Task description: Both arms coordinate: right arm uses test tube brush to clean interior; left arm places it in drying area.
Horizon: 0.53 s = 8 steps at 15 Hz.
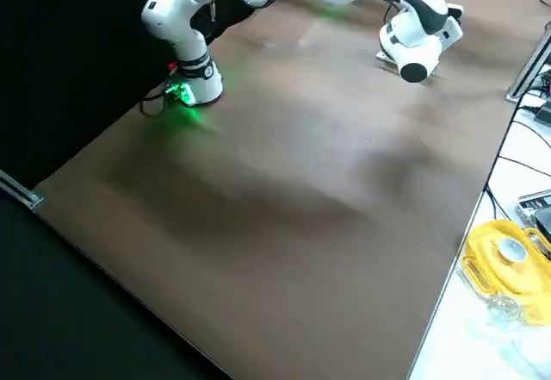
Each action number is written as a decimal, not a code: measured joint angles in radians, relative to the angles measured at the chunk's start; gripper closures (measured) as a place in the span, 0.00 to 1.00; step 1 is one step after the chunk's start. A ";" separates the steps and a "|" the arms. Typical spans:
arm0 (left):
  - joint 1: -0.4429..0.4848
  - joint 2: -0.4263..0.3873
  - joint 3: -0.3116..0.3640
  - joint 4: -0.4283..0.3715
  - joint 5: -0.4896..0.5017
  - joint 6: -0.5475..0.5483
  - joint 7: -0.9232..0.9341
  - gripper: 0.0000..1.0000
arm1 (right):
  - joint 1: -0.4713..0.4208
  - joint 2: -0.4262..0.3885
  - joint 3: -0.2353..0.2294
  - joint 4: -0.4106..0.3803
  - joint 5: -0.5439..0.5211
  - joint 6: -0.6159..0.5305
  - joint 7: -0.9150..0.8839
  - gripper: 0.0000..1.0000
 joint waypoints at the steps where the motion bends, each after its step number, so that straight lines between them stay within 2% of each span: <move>1: 0.002 0.031 0.001 -0.001 -0.062 0.000 0.102 0.00 | -0.001 -0.002 0.000 0.000 0.000 -0.012 0.000 0.97; 3: 0.001 0.097 0.000 -0.001 -0.162 0.000 0.295 0.00 | -0.007 -0.005 -0.001 0.000 0.000 -0.043 0.002 0.97; 8: -0.008 0.245 -0.004 -0.001 -0.325 0.000 0.732 0.00 | -0.025 -0.008 -0.001 0.003 0.000 -0.109 0.029 0.97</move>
